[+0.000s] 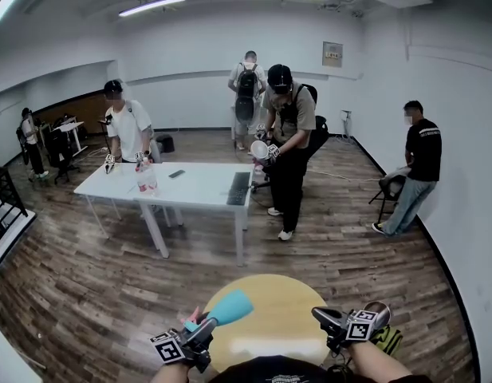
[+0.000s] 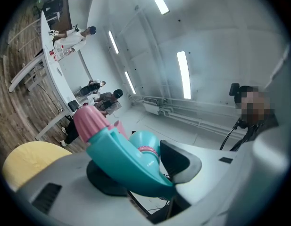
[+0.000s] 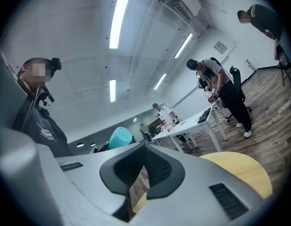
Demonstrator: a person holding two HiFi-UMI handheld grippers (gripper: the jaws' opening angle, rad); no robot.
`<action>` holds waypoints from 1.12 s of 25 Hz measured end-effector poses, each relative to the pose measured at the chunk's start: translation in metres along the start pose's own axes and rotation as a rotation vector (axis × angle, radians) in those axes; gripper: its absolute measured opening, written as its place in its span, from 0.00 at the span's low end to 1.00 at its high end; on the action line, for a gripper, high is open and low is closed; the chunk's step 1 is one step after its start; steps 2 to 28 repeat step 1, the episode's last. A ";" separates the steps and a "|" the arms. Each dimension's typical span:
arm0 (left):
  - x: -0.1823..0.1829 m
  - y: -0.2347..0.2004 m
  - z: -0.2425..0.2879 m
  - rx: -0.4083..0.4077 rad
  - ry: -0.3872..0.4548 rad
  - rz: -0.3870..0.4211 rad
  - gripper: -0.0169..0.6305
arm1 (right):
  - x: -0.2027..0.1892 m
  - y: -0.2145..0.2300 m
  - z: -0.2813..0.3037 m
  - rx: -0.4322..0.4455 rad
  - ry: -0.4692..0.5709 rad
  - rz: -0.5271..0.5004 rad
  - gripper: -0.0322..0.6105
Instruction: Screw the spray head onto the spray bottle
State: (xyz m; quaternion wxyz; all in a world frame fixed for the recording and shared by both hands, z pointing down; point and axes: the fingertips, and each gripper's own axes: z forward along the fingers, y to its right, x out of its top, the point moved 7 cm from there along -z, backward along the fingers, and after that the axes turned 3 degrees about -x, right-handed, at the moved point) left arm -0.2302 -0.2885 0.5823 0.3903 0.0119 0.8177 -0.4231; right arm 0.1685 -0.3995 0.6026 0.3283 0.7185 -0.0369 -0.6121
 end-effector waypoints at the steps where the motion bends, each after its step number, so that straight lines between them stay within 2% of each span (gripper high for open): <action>1: 0.001 -0.001 0.000 0.003 0.004 -0.001 0.37 | 0.001 0.000 0.000 -0.001 -0.002 -0.001 0.08; 28: 0.001 -0.001 0.000 0.003 0.004 -0.001 0.37 | 0.001 0.000 0.000 -0.001 -0.002 -0.001 0.08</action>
